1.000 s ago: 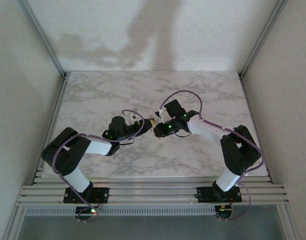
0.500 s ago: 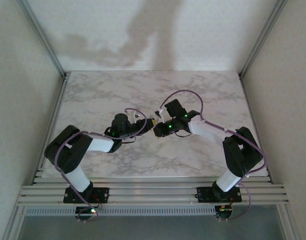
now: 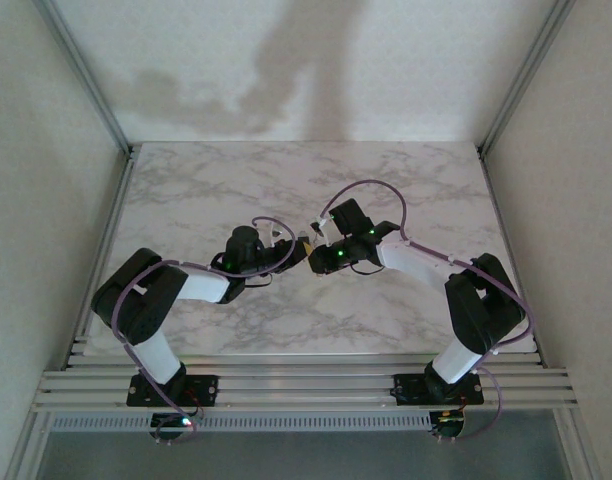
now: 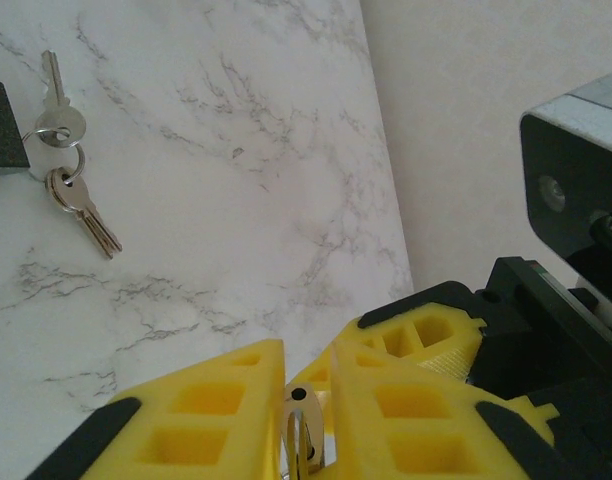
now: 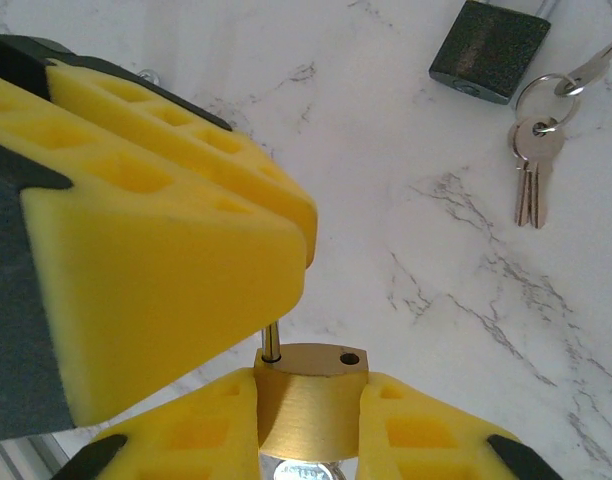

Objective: Lock with the key

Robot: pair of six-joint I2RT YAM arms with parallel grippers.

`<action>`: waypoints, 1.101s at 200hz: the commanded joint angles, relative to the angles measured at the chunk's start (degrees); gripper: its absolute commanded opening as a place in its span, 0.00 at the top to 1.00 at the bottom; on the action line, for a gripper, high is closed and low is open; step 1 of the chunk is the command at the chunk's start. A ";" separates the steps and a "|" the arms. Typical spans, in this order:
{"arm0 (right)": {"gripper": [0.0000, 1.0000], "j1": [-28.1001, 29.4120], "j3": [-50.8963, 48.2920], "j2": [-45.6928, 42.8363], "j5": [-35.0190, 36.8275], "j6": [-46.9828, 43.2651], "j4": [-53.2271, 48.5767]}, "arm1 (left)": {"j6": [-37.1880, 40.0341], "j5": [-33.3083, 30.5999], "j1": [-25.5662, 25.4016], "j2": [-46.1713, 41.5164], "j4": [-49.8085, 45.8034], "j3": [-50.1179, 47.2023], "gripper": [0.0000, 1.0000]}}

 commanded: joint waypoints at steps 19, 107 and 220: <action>0.77 0.48 -0.35 -1.63 0.83 -0.63 0.08 | 1.49 1.27 -0.50 0.64 -1.17 1.81 0.88; 0.77 0.50 -0.39 -1.86 0.26 -0.64 -0.14 | 3.27 1.13 -1.07 0.88 -4.26 3.23 1.00; 0.57 0.47 -2.53 -4.99 -0.66 -0.64 0.42 | 3.96 -1.98 -1.25 -0.41 -5.22 2.35 1.00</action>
